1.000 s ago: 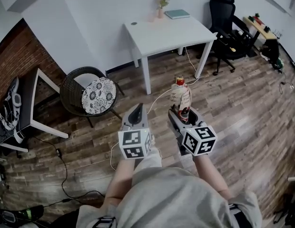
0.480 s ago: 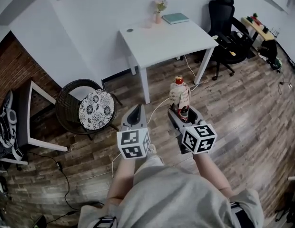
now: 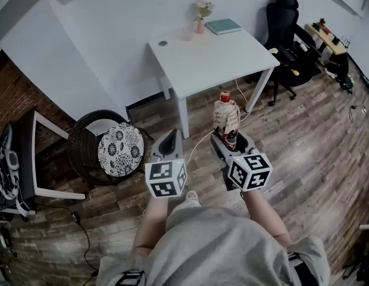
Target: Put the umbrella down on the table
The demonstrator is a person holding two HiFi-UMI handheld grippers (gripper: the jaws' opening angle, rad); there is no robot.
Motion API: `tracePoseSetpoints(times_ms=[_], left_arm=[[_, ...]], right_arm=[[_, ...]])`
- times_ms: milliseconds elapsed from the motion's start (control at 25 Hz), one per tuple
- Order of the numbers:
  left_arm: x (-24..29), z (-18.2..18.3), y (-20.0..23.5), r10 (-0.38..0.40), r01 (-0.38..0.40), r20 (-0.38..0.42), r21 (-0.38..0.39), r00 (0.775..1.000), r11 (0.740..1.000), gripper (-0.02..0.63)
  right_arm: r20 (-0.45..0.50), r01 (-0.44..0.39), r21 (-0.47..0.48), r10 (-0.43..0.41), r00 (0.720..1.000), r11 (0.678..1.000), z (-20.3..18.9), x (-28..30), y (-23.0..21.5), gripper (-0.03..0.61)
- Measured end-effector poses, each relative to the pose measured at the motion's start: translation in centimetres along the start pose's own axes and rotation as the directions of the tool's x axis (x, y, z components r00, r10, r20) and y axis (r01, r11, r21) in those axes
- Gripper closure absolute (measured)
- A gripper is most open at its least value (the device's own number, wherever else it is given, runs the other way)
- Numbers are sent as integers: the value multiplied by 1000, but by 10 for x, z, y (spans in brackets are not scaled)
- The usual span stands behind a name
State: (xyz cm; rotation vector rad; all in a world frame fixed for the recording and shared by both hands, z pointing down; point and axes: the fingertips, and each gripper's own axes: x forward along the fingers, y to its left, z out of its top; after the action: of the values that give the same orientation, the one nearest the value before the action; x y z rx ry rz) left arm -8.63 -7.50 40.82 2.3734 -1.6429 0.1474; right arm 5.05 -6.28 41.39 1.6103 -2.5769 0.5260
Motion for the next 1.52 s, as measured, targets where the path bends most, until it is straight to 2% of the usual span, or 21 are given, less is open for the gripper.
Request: tracePoseSetpoints(times_ms=[480, 1000, 1240, 1520], left_arm=[[73, 16, 50, -41, 41, -15, 17, 999, 999, 606], [115, 19, 76, -52, 52, -24, 3, 998, 999, 606], [144, 20, 78, -37, 37, -34, 4, 999, 999, 606], [198, 29, 87, -22, 22, -40, 21, 999, 1000, 606]], right_arm=[[2, 17, -22, -17, 1000, 1000, 19, 87, -10, 307], [-8, 50, -29, -51, 999, 998, 22, 121, -21, 307], [-6, 54, -24, -54, 999, 998, 28, 148, -49, 307], [-11, 37, -16, -37, 999, 999, 46, 204, -90, 307]])
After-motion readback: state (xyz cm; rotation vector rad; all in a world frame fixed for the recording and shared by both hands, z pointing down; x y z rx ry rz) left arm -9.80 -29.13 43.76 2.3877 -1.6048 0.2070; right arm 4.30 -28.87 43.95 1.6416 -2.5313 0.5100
